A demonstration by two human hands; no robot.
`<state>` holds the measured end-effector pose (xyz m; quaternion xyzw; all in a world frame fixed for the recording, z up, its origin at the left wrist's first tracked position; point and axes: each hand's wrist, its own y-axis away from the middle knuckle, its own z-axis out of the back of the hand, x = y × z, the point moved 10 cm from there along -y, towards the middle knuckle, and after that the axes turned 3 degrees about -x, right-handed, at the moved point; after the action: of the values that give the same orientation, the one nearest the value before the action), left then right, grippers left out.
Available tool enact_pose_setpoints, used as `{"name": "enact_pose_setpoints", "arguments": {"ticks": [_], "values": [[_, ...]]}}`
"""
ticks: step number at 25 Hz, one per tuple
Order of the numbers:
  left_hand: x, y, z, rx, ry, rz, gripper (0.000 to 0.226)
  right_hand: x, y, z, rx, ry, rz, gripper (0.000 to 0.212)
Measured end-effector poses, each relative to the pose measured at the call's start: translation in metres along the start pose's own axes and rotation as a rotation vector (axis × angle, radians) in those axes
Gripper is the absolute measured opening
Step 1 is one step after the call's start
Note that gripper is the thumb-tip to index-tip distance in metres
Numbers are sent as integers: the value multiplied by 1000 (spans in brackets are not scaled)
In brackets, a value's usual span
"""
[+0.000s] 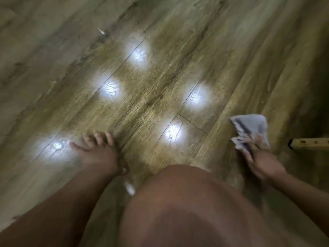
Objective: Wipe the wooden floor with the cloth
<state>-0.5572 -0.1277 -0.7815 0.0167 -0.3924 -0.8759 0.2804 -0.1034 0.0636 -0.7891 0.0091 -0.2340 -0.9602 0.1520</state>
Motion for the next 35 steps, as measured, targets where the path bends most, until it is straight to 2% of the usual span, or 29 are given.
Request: {"name": "enact_pose_setpoints", "arguments": {"ticks": [2,4,5,9,12,14,15,17,19,20,21,22,23,24,28,31,33,35], "values": [[-21,11,22,-40,-98,-88,86,-63,14,4,55,-86,-209,110],[-30,17,51,-71,-181,-149,74,-54,-8,9,36,-128,-270,115],[-28,19,68,-97,-220,-161,74,-27,-25,15,21,-120,-261,110],[-23,2,126,-175,-319,-228,84,131,-106,46,-35,-72,-2,78],[-27,-41,154,-201,-331,-283,95,238,-164,57,6,2,255,73],[-28,-69,163,-195,-392,-314,105,263,-171,56,56,18,378,70],[-23,-84,170,-191,-435,-315,111,255,-164,54,60,2,421,70],[-6,-120,186,-163,-453,-291,127,183,-126,44,56,-47,346,76],[14,-165,196,-129,-377,-253,150,69,-81,38,43,-122,50,86],[20,-181,195,-107,-338,-242,160,20,-60,38,72,-161,-125,80],[21,-194,189,-74,-302,-238,166,-13,-45,37,125,-199,-264,75],[20,-201,182,-46,-252,-241,168,-28,-39,38,167,-197,-352,79],[19,-205,176,-32,-205,-233,167,-30,-46,40,191,-146,-362,89],[18,-207,173,-33,-167,-234,162,-15,-61,41,212,-91,-334,96],[13,-208,164,-9,-47,-305,157,116,-151,65,238,55,20,86],[16,-216,166,-19,-66,-368,155,228,-216,93,213,217,305,103],[20,-213,166,-6,-55,-392,153,296,-248,103,181,219,393,107],[19,-211,169,-8,-87,-405,151,359,-272,110,130,171,412,94]]}}
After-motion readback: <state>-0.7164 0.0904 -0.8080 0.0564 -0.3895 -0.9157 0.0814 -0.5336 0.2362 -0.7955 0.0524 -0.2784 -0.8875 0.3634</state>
